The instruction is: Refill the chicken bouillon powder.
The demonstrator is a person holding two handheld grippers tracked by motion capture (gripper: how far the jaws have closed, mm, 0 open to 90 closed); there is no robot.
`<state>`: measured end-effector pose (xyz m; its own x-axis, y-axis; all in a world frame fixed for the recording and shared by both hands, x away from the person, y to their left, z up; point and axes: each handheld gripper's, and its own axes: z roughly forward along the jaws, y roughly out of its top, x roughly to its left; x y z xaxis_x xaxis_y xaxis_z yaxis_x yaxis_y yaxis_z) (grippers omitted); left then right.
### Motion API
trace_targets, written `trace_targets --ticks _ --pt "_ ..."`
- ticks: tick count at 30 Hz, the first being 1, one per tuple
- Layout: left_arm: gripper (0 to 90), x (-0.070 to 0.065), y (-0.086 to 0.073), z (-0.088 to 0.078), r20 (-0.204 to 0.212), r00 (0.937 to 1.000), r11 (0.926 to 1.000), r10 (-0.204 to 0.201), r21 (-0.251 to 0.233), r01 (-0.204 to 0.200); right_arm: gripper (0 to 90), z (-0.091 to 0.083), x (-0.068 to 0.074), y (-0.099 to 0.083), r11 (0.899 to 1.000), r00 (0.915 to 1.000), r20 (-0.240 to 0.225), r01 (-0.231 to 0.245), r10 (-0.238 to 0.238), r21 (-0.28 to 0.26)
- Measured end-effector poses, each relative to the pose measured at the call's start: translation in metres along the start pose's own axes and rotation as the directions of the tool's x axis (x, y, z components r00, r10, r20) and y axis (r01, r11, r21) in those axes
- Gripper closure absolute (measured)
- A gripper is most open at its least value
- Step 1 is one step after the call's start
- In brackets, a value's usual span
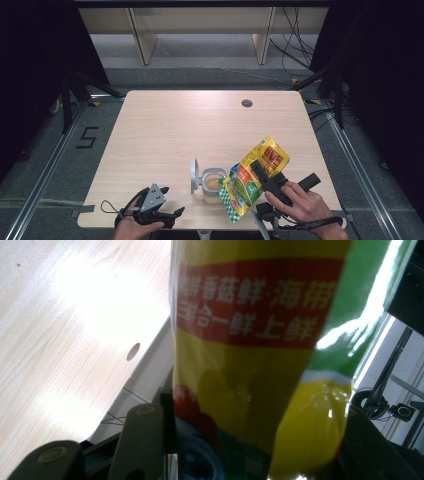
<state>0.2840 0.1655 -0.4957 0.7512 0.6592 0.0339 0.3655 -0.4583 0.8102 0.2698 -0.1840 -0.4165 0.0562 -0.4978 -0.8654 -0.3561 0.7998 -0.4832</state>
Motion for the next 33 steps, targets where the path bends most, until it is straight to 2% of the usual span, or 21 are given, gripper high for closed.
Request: trace_targets --ticks 1,2,7,8,9,10,12,13,17,19,21,24,26,28,30,31,32,33 --pt "17.8 0.0 0.0001 -0.0002 0.0 1.0 1.0 0.004 0.003 -0.004 56.2 -0.0002 0.0001 -0.0001 1.0 1.0 0.0 -0.001 0.001 -0.002" --pt "17.8 -0.0025 -0.0006 0.0005 0.003 0.9994 0.9994 -0.033 -0.001 0.033 56.2 -0.0002 0.0001 -0.0001 1.0 1.0 0.001 -0.001 0.001 -0.003" --pt "17.8 -0.0025 -0.0008 0.0008 0.002 0.9994 0.9994 -0.034 -0.001 0.034 56.5 -0.0004 0.0 0.001 1.0 1.0 -0.001 0.008 -0.008 -0.003" --pt "17.8 -0.0026 -0.0007 0.0013 0.002 0.9993 0.9992 -0.038 -0.01 0.038 56.6 0.0003 -0.0015 0.0012 1.0 0.9997 -0.021 0.015 -0.015 -0.003" --pt "17.8 -0.0003 -0.0002 0.0 0.001 1.0 1.0 -0.002 0.004 0.002 56.7 0.0002 -0.0017 0.0014 1.0 0.9997 -0.019 0.014 -0.014 0.0" --pt "17.8 -0.0026 -0.0008 0.001 0.003 0.9994 0.9993 -0.036 -0.005 0.036 56.7 -0.0007 -0.0008 0.0017 1.0 0.9999 0.001 0.016 -0.016 0.002" --pt "17.8 -0.002 -0.0005 0.0007 0.01 0.9995 0.9996 -0.029 0.005 0.029 56.8 -0.0005 -0.0026 0.002 1.0 0.9995 -0.017 0.025 -0.025 -0.008" --pt "17.8 -0.002 -0.0005 0.0008 0.009 0.9995 0.9995 -0.03 0.005 0.03 56.9 -0.0005 -0.0017 0.002 1.0 0.9997 0.005 0.023 -0.023 -0.006" --pt "17.8 -0.0028 -0.0008 0.0011 0.004 0.9992 0.9992 -0.04 -0.008 0.04 57.3 -0.0006 -0.0002 0.0015 1.0 0.9999 0.002 0.016 -0.016 -0.001" --pt "17.8 0.0002 -0.0001 0.0003 0.001 1.0 1.0 0.003 0.003 -0.003 57.3 -0.0002 -0.0006 0.0016 1.0 0.9999 0.003 0.016 -0.016 0.001" --pt "17.8 -0.0016 -0.0009 0.0005 0.005 0.9997 0.9996 -0.025 0.008 0.025 57.3 -0.0005 -0.0006 0.0018 1.0 0.9999 0.002 0.016 -0.016 -0.002" --pt "17.8 -0.0024 -0.0007 0.0008 0.003 0.9994 0.9994 -0.034 -0.001 0.034 57.4 -0.0002 -0.0002 0.0016 1.0 0.9999 0.002 0.014 -0.014 0.0" --pt "17.8 -0.0022 -0.0007 0.0005 0.009 0.9995 0.9995 -0.03 0.005 0.03 57.5 -0.0004 0.0001 0.0014 1.0 0.9999 0.001 0.014 -0.014 -0.002" --pt "17.8 -0.0014 -0.0007 0.0007 -0.002 0.9997 0.9997 -0.024 0.007 0.024 57.5 -0.0004 -0.0003 0.0012 1.0 0.9999 0.003 0.014 -0.014 -0.002" --pt "17.8 -0.0023 -0.0005 0.0007 0.009 0.9995 0.9995 -0.031 0.004 0.031 57.5 -0.0008 -0.0006 0.0012 1.0 0.9998 0.005 0.017 -0.017 -0.001" --pt "17.8 -0.0028 -0.0008 0.0009 0.004 0.9995 0.9995 -0.031 -0.002 0.031 57.5 -0.0005 -0.0022 0.0011 1.0 0.9996 -0.016 0.023 -0.023 -0.006" --pt "17.8 -0.0026 -0.0007 0.001 0.004 0.9995 0.9995 -0.031 -0.001 0.031 57.6 -0.0011 -0.0015 0.0008 1.0 0.9997 0.007 0.022 -0.022 -0.001" --pt "17.8 -0.002 -0.0006 0.0008 0.007 0.9995 0.9995 -0.03 0.004 0.03 57.6 -0.001 -0.0013 0.0006 1.0 0.9998 0.01 0.018 -0.018 0.003"
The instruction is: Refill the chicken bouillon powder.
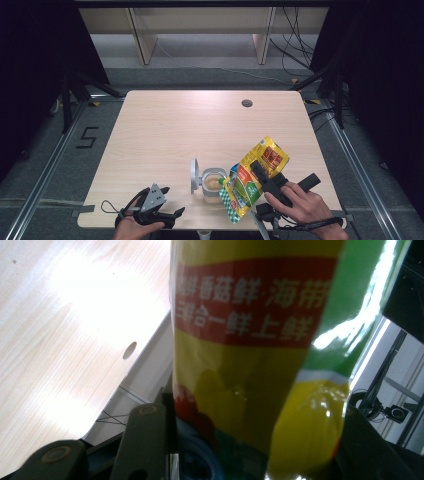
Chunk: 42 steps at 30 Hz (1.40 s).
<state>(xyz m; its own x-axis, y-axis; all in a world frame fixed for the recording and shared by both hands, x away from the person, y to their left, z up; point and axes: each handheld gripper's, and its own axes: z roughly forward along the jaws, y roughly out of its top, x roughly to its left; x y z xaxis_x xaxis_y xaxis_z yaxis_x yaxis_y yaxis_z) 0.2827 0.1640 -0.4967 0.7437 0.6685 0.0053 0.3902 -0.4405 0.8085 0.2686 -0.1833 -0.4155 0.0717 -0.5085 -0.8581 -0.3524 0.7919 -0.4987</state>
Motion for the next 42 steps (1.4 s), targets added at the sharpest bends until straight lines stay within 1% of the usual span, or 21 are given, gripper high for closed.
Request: trace_targets --ticks 15,16,17,21,24,25,26,27,28,29,32,33,34,35,36,37,38,39,40,41,42 --pt "17.8 0.0 0.0 0.0 -0.006 1.0 1.0 -0.002 -0.005 0.001 58.0 0.001 0.001 0.0 1.0 1.0 -0.004 -0.009 0.009 -0.005" --pt "17.8 -0.001 0.0 0.001 -0.004 0.9999 0.9998 -0.014 -0.014 0.014 58.0 0.001 0.002 0.0 1.0 1.0 -0.003 -0.009 0.009 -0.002" --pt "17.8 0.0 0.0 0.0 -0.002 1.0 1.0 -0.001 -0.003 0.001 58.0 0.001 0.002 0.0 1.0 1.0 -0.004 -0.008 0.008 -0.003" --pt "17.8 0.0 0.0 0.0 -0.006 1.0 1.0 -0.004 -0.007 0.004 58.1 0.001 0.001 -0.001 1.0 0.9999 0.0 -0.01 0.01 -0.008" --pt "17.8 0.0 0.0 0.0 -0.006 1.0 1.0 0.0 -0.005 0.0 58.2 0.001 0.002 -0.003 0.999 0.9994 -0.007 -0.035 0.035 -0.015" --pt "17.8 0.001 0.0 -0.001 -0.008 0.9999 1.0 0.008 -0.002 -0.009 58.3 0.002 0.001 -0.004 1.0 0.9998 -0.006 -0.017 0.017 -0.022" --pt "17.8 0.001 0.0 -0.001 -0.008 0.9998 0.9998 0.02 -0.002 -0.02 58.4 0.002 0.004 -0.004 0.998 0.9979 -0.015 -0.063 0.063 -0.019" --pt "17.8 0.0 0.0 -0.001 -0.006 1.0 1.0 0.002 -0.004 -0.002 58.4 0.003 0.004 -0.005 0.997 0.9977 -0.019 -0.066 0.065 -0.033" --pt "17.8 0.0 0.0 -0.001 -0.012 0.9999 1.0 0.007 -0.002 -0.007 58.4 0.004 0.007 -0.007 0.994 0.9948 -0.025 -0.1 0.099 -0.042" --pt "17.8 0.001 0.0 -0.002 -0.018 0.9997 0.9998 0.018 0.003 -0.018 58.5 0.004 0.007 -0.009 0.994 0.9951 -0.028 -0.096 0.095 -0.054" --pt "17.8 0.002 0.0 -0.002 -0.016 0.9995 0.9997 0.026 0.001 -0.026 58.8 0.006 0.015 -0.012 0.98 0.9834 -0.044 -0.179 0.176 -0.082" --pt "17.8 0.002 0.0 -0.002 -0.012 0.9995 0.9996 0.029 0.001 -0.029 58.9 0.006 0.015 -0.013 0.979 0.9826 -0.055 -0.182 0.178 -0.091" --pt "17.8 0.003 0.0 -0.002 -0.013 0.9995 0.9996 0.029 0.001 -0.029 59.0 0.005 0.018 -0.013 0.968 0.9736 -0.042 -0.228 0.224 -0.102" --pt "17.8 0.003 0.0 -0.001 -0.01 0.9996 0.9996 0.028 -0.005 -0.028 59.1 0.005 0.018 -0.013 0.965 0.9701 -0.061 -0.24 0.235 -0.107" --pt "17.8 0.003 0.0 -0.001 -0.011 0.9996 0.9996 0.027 -0.006 -0.027 59.2 0.004 0.021 -0.014 0.955 0.959 -0.074 -0.28 0.274 -0.1" --pt "17.8 0.003 0.0 -0.002 -0.007 0.9989 0.9989 0.046 0.012 -0.046 59.4 0.005 0.019 -0.014 0.958 0.9625 -0.079 -0.267 0.26 -0.105" --pt "17.8 0.003 0.0 -0.002 -0.006 0.9987 0.9986 0.051 0.015 -0.051 59.6 0.006 0.022 -0.015 0.945 0.9506 -0.083 -0.307 0.299 -0.114" --pt "17.8 0.001 -0.001 -0.001 -0.006 0.9998 0.9998 0.016 0.014 -0.016 59.8 0.007 0.024 -0.017 0.934 0.9404 -0.096 -0.336 0.326 -0.117" --pt "17.8 0.001 -0.001 -0.001 -0.006 0.9998 0.9998 0.017 0.012 -0.017 59.9 0.009 0.024 -0.018 0.933 0.9415 -0.092 -0.334 0.324 -0.133" --pt "17.8 0.001 -0.001 -0.001 -0.011 0.9998 0.9999 0.014 0.01 -0.014 60.1 0.009 0.027 -0.018 0.919 0.9262 -0.112 -0.373 0.36 -0.128" --pt "17.8 0.002 -0.001 -0.001 -0.005 0.9996 0.9996 0.028 0.011 -0.028 60.2 0.011 0.029 -0.019 0.914 0.9223 -0.12 -0.382 0.367 -0.139"
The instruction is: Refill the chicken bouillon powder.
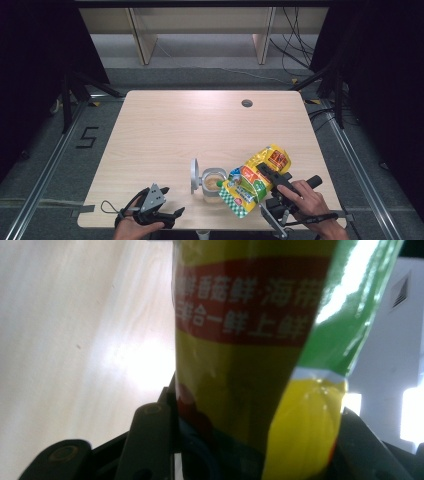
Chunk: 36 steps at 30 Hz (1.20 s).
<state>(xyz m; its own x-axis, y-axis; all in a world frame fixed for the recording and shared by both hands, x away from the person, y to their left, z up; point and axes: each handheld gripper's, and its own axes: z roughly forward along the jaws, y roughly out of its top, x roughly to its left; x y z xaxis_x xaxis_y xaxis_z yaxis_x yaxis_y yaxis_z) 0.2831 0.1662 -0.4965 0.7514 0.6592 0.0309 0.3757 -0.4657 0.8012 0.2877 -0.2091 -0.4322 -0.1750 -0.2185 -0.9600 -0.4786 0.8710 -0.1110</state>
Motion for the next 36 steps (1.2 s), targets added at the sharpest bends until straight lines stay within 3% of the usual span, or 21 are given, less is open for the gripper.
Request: trace_targets --ticks 6,8,9,11,13,15,16,17,20,21,22,23,24,25,26,28,29,30,32,35,36 --pt "17.8 0.0 -0.001 0.0 -0.004 0.9999 0.9999 -0.014 -0.008 0.014 60.7 0.006 0.008 -0.008 0.992 0.9933 -0.026 -0.114 0.113 -0.046" --pt "17.8 -0.001 -0.001 0.0 0.001 0.9995 0.9993 -0.032 -0.019 0.032 61.0 0.007 0.011 -0.013 0.98 0.9814 -0.042 -0.19 0.187 -0.053" --pt "17.8 -0.001 -0.001 0.0 0.001 0.9994 0.9993 -0.034 -0.017 0.034 61.1 0.006 0.015 -0.014 0.96 0.9604 -0.053 -0.276 0.273 -0.051" --pt "17.8 0.0 -0.001 0.0 -0.004 0.9998 0.9998 -0.019 -0.008 0.019 61.2 0.007 0.012 -0.017 0.959 0.9625 -0.063 -0.269 0.264 -0.086" --pt "17.8 0.0 0.0 -0.001 0.004 0.9999 0.9999 -0.014 -0.002 0.014 61.4 0.008 0.018 -0.019 0.929 0.9323 -0.077 -0.359 0.353 -0.087" --pt "17.8 0.0 0.0 -0.001 0.0 0.9999 0.9999 -0.013 -0.004 0.013 61.5 0.007 0.015 -0.021 0.941 0.9446 -0.081 -0.325 0.318 -0.099" --pt "17.8 0.0 -0.001 -0.001 -0.003 0.9997 0.9996 -0.024 -0.012 0.024 61.5 0.007 0.018 -0.021 0.923 0.9259 -0.09 -0.374 0.367 -0.085" --pt "17.8 -0.001 -0.001 -0.001 0.001 0.9995 0.9994 -0.03 -0.016 0.03 61.6 0.008 0.017 -0.022 0.931 0.9352 -0.088 -0.351 0.343 -0.099" --pt "17.8 -0.001 -0.001 -0.001 0.001 0.9994 0.9993 -0.034 -0.015 0.034 62.0 0.008 0.018 -0.025 0.908 0.9145 -0.097 -0.402 0.393 -0.114" --pt "17.8 0.0 0.0 -0.001 0.001 0.9998 0.9997 -0.022 -0.007 0.022 62.1 0.009 0.016 -0.026 0.917 0.926 -0.093 -0.376 0.366 -0.132" --pt "17.8 0.0 -0.001 -0.001 -0.008 0.9998 0.9999 -0.015 -0.004 0.015 62.3 0.008 0.019 -0.026 0.89 0.8959 -0.106 -0.442 0.431 -0.116" --pt "17.8 0.0 -0.001 0.0 -0.002 0.9997 0.9996 -0.025 -0.014 0.025 62.4 0.007 0.02 -0.026 0.875 0.8811 -0.113 -0.471 0.459 -0.114" --pt "17.8 -0.001 -0.001 0.0 -0.003 0.9997 0.9996 -0.026 -0.015 0.026 62.5 0.009 0.019 -0.027 0.878 0.8866 -0.116 -0.461 0.448 -0.132" --pt "17.8 -0.001 -0.001 -0.001 -0.003 0.9997 0.9996 -0.025 -0.015 0.025 62.6 0.009 0.021 -0.027 0.862 0.8695 -0.125 -0.492 0.478 -0.124" --pt "17.8 -0.001 -0.001 -0.001 -0.004 0.9996 0.9995 -0.026 -0.015 0.026 62.7 0.01 0.02 -0.028 0.866 0.8762 -0.127 -0.48 0.465 -0.139" --pt "17.8 -0.001 0.0 -0.001 0.003 0.9996 0.9995 -0.03 -0.012 0.03 63.1 0.011 0.023 -0.029 0.84 0.85 -0.14 -0.525 0.508 -0.137" --pt "17.8 0.0 0.0 -0.001 0.003 0.9996 0.9996 -0.027 -0.008 0.027 63.2 0.012 0.022 -0.031 0.847 0.8592 -0.143 -0.51 0.491 -0.153" --pt "17.8 0.0 0.0 -0.001 0.002 0.9997 0.9996 -0.025 -0.009 0.025 63.3 0.013 0.023 -0.032 0.839 0.8525 -0.146 -0.521 0.502 -0.159" --pt "17.9 0.0 0.0 -0.001 -0.001 0.9997 0.9996 -0.026 -0.01 0.026 63.9 0.012 0.026 -0.035 0.787 0.8017 -0.172 -0.596 0.573 -0.159" --pt "17.9 0.0 -0.001 -0.001 -0.005 0.9997 0.9996 -0.024 -0.013 0.024 64.3 0.014 0.028 -0.038 0.768 0.7873 -0.181 -0.616 0.589 -0.178" --pt "17.9 0.0 0.0 -0.001 0.003 0.9996 0.9996 -0.026 -0.007 0.026 64.6 0.015 0.03 -0.039 0.725 0.7445 -0.207 -0.666 0.635 -0.174"
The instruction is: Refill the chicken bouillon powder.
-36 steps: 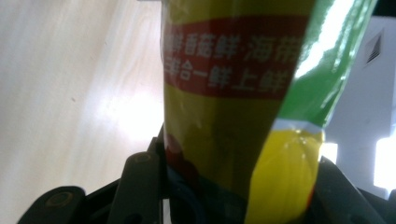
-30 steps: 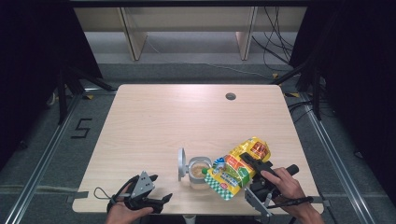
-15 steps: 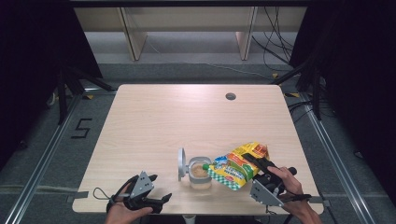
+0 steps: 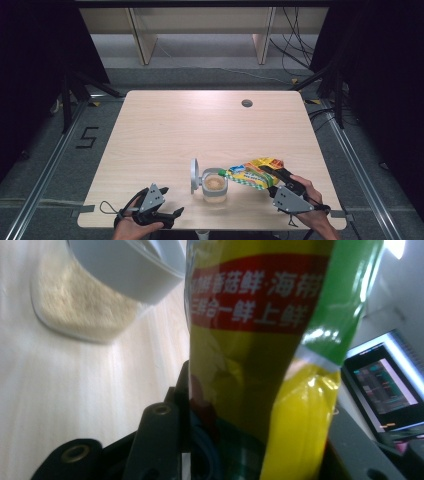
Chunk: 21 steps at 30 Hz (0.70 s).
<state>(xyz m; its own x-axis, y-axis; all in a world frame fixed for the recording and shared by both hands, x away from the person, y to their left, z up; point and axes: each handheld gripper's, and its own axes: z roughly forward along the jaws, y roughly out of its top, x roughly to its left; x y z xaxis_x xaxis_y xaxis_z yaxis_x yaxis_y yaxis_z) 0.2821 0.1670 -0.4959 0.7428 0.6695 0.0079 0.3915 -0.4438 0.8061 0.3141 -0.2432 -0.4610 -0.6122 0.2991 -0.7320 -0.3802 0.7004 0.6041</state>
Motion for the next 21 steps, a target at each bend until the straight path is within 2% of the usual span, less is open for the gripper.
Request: trace_targets --ticks 2,3,5,6,7,8,9,10,11,12,14,15,17,18,19,20,21 --pt "17.9 0.001 0.0 0.0 -0.014 0.9998 0.9999 0.011 0.003 -0.011 65.1 0.003 -0.002 -0.003 0.999 0.9995 -0.009 -0.031 0.031 -0.026" --pt "17.9 -0.001 -0.001 0.001 -0.01 1.0 1.0 0.001 -0.007 -0.001 65.3 0.003 -0.003 -0.005 0.998 0.9989 -0.008 -0.046 0.045 -0.034" --pt "17.9 0.0 -0.001 0.001 -0.005 0.9999 0.9999 0.013 -0.002 -0.013 65.5 0.005 -0.003 -0.006 0.996 0.9965 -0.032 -0.079 0.078 -0.052" --pt "17.9 0.0 -0.001 0.001 -0.006 0.9999 0.9999 0.012 -0.002 -0.012 65.6 0.006 -0.003 -0.007 0.992 0.994 -0.02 -0.109 0.108 -0.058" --pt "17.9 -0.001 -0.001 0.001 -0.007 1.0 1.0 -0.002 -0.007 0.002 65.7 0.007 -0.004 -0.008 0.992 0.9943 -0.026 -0.105 0.104 -0.064" --pt "17.9 -0.001 -0.001 0.001 -0.014 0.9999 1.0 -0.001 -0.009 0.001 65.9 0.008 -0.002 -0.009 0.985 0.9876 -0.036 -0.155 0.153 -0.075" --pt "17.9 -0.001 -0.001 0.001 -0.015 0.9999 1.0 -0.002 -0.005 0.002 66.2 0.009 -0.002 -0.01 0.98 0.9839 -0.052 -0.175 0.171 -0.093" --pt "17.9 0.0 -0.001 0.001 -0.015 0.9999 1.0 0.0 -0.004 0.0 66.6 0.009 -0.001 -0.012 0.971 0.9757 -0.061 -0.216 0.21 -0.104" --pt "17.9 -0.001 -0.001 0.001 -0.016 0.9998 1.0 -0.007 -0.005 0.007 66.7 0.01 -0.002 -0.013 0.968 0.974 -0.07 -0.223 0.216 -0.115" --pt "17.9 -0.001 -0.001 0.001 -0.016 0.9999 1.0 -0.007 -0.004 0.007 66.8 0.012 -0.001 -0.015 0.959 0.9662 -0.078 -0.254 0.246 -0.122" --pt "17.9 0.0 -0.001 0.001 -0.013 0.9997 0.9998 0.02 -0.006 -0.021 67.0 0.016 0.0 -0.017 0.947 0.9557 -0.099 -0.289 0.277 -0.138" --pt "17.9 0.001 -0.001 0.001 -0.013 0.9996 0.9997 0.023 -0.001 -0.023 67.0 0.017 0.0 -0.017 0.945 0.9532 -0.116 -0.294 0.279 -0.144" --pt "17.9 0.001 -0.001 0.0 -0.01 0.9994 0.9994 0.034 0.007 -0.034 67.1 0.021 0.0 -0.019 0.934 0.9428 -0.13 -0.325 0.307 -0.151" --pt "17.9 0.001 -0.001 0.0 -0.011 0.9994 0.9995 0.032 0.006 -0.032 67.2 0.023 0.0 -0.021 0.925 0.9348 -0.139 -0.347 0.327 -0.156" --pt "17.9 0.001 -0.002 0.0 -0.02 0.9998 0.9999 0.007 0.013 -0.007 67.2 0.024 0.0 -0.021 0.92 0.9312 -0.146 -0.356 0.334 -0.164" --pt "17.9 -0.001 -0.003 0.001 -0.018 0.9997 0.9999 -0.015 -0.005 0.014 67.4 0.026 0.0 -0.023 0.908 0.921 -0.155 -0.381 0.357 -0.172" --pt "17.9 0.0 -0.003 0.0 -0.02 0.9998 1.0 -0.002 0.007 0.002 67.4 0.028 -0.001 -0.025 0.896 0.911 -0.157 -0.406 0.382 -0.18"
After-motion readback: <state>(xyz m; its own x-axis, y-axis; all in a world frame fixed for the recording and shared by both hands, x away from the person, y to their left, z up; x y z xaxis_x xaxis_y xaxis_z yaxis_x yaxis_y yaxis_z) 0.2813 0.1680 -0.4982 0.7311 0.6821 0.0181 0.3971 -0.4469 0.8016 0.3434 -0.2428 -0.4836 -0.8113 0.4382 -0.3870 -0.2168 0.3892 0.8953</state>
